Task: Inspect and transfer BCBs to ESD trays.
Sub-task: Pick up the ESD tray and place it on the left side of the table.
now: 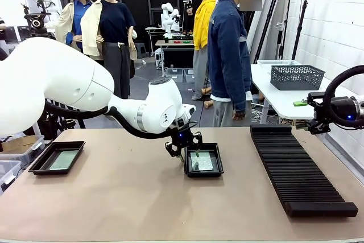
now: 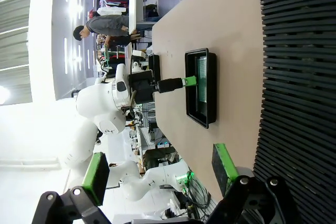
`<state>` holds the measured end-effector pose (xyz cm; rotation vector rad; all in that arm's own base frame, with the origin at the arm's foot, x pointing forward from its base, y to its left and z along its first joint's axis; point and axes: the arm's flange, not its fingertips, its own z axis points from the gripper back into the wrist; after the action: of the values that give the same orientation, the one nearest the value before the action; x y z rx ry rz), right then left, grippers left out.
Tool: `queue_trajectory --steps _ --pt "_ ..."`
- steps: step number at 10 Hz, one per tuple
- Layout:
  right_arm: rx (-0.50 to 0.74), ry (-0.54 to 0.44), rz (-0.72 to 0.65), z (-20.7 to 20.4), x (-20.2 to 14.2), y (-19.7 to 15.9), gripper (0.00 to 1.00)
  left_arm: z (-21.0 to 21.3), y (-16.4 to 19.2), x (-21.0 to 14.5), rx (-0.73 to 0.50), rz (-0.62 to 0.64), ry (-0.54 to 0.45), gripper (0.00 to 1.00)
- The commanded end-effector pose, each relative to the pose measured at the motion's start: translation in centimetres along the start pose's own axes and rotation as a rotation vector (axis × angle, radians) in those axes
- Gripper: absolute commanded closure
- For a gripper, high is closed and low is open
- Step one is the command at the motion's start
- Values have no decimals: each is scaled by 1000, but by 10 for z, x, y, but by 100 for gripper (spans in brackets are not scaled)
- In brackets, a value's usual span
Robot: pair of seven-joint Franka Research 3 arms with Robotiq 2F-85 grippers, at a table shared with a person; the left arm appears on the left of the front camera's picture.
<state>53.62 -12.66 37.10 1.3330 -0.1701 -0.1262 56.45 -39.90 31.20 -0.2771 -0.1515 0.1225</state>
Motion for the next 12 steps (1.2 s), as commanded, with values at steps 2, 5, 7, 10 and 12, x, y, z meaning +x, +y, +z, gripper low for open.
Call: queue_trajectory --steps 2,5,7,10,12 --pt "7 9 -9 1 4 2 0 2 0 7 2 -16 12 94" --pt "7 9 -9 1 4 2 0 4 2 8 9 -16 20 100" --pt "7 9 -9 1 4 2 0 4 4 9 13 -7 16 100" --pt "7 9 -9 1 4 2 0 2 3 4 14 1 12 100" --pt "7 9 -9 1 4 2 0 2 3 4 14 1 12 100"
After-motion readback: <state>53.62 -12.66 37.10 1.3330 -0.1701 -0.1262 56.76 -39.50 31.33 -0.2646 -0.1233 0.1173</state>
